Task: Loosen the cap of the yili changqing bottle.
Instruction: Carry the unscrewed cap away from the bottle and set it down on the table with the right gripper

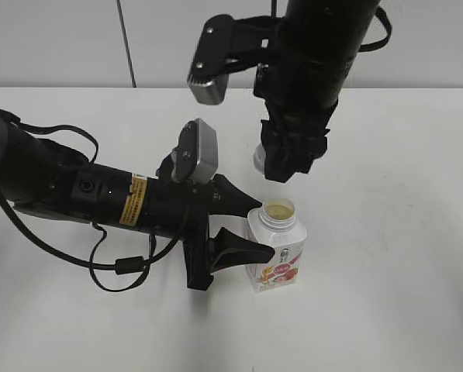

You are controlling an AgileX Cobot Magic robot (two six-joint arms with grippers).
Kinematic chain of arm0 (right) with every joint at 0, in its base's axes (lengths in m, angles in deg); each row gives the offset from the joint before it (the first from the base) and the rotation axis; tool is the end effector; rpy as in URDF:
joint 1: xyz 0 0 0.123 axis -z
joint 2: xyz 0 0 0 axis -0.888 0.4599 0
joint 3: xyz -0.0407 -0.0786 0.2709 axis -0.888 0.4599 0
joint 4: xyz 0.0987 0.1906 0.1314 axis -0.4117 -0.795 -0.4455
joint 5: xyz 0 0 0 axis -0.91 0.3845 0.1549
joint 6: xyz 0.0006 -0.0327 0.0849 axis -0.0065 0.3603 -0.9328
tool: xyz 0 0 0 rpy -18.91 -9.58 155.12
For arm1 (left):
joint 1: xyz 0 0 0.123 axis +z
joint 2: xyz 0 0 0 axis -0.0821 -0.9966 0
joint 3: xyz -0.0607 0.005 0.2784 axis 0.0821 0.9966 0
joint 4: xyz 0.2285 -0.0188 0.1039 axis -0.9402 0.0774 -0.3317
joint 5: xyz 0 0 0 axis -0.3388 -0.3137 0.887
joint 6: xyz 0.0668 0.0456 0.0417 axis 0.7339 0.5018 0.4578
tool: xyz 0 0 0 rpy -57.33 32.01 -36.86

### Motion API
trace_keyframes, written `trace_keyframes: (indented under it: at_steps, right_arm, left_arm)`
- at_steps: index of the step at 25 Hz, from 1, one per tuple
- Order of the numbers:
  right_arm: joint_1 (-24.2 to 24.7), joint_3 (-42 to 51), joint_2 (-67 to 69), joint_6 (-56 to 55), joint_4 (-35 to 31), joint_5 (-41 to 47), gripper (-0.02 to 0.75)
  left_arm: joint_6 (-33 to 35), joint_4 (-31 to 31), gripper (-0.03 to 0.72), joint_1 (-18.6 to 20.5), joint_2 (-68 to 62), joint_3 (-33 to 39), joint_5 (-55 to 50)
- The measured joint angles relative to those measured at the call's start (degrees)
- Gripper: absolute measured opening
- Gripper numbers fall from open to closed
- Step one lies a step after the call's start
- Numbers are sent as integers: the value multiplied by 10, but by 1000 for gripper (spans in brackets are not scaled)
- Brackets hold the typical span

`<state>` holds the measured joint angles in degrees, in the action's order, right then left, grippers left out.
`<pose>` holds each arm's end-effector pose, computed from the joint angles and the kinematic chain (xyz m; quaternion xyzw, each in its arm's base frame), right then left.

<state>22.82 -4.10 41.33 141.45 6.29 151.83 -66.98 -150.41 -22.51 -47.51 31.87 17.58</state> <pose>0.2871 0.2464 0.2702 -0.7182 0.6898 0.0204 0.0886 0.2743 -0.2228 0.1097 0.5945 0.6050 -0.3778 0.3712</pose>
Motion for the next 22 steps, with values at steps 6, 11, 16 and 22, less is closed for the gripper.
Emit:
trace_keyframes:
  at_steps: [6,11,16,22]
  right_arm:
    - [0,-3,-31,-239,21,2,392]
    - [14,-3,-44,-409,37,3,392]
    - [84,11,-54,-455,8,3,392]
    - [202,99,-76,-460,-8,-17,392]
  left_arm:
    - [0,0,440,0,0,0,0]
    - [0,0,440,0,0,0,0]
    - [0,0,440,0,0,0,0]
    - [0,0,440,0,0,0,0]
